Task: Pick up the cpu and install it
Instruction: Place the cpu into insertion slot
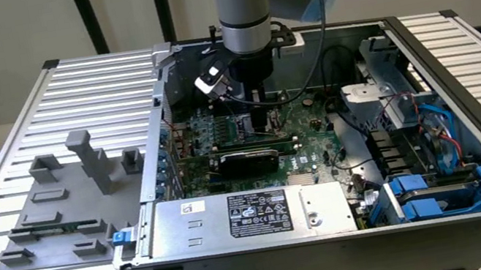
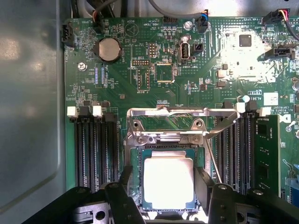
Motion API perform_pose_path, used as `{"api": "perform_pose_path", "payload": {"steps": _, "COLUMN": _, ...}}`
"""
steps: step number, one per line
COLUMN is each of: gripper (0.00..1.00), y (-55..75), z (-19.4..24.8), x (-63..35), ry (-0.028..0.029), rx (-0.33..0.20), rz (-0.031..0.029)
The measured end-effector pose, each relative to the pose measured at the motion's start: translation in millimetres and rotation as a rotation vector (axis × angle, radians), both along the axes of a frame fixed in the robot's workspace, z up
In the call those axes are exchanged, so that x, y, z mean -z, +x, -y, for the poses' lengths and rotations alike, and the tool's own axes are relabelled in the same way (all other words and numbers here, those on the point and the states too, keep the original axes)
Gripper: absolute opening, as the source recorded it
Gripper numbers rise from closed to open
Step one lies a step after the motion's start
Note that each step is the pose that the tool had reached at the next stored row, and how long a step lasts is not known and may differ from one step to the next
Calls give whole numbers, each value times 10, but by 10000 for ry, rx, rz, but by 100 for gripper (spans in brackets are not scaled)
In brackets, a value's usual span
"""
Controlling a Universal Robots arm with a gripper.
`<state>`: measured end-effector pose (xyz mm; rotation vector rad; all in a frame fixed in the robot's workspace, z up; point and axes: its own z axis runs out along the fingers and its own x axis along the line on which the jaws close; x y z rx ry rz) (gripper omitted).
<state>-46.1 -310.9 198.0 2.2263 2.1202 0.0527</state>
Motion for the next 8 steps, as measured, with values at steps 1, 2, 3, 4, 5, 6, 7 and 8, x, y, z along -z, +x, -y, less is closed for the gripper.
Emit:
{"api": "perform_pose_path", "payload": {"steps": 1, "gripper": 62, "y": 0, "z": 0, "x": -3, "ry": 0, "rx": 0, "rz": -1}}
{"api": "perform_pose_path", "payload": {"steps": 2, "gripper": 62, "y": 0, "z": 0, "x": -5, "ry": 0, "rx": 0, "rz": 0}}
{"api": "perform_pose_path", "payload": {"steps": 3, "gripper": 62, "y": 0, "z": 0, "x": -8, "ry": 0, "rx": 0, "rz": 0}}
{"api": "perform_pose_path", "payload": {"steps": 4, "gripper": 62, "y": 0, "z": 0, "x": -10, "ry": 1, "rx": 1, "rz": 1}}
{"api": "perform_pose_path", "payload": {"steps": 5, "gripper": 62, "y": 0, "z": 0, "x": -10, "ry": 2, "rx": 0, "rz": 1}}
{"api": "perform_pose_path", "payload": {"steps": 6, "gripper": 62, "y": 0, "z": 0, "x": -10, "ry": 2, "rx": 0, "rz": 2}}
{"api": "perform_pose_path", "payload": {"steps": 7, "gripper": 62, "y": 0, "z": 0, "x": -12, "ry": 1, "rx": 0, "rz": 1}}
{"api": "perform_pose_path", "payload": {"steps": 8, "gripper": 62, "y": 0, "z": 0, "x": -13, "ry": -2, "rx": -1, "rz": 1}}
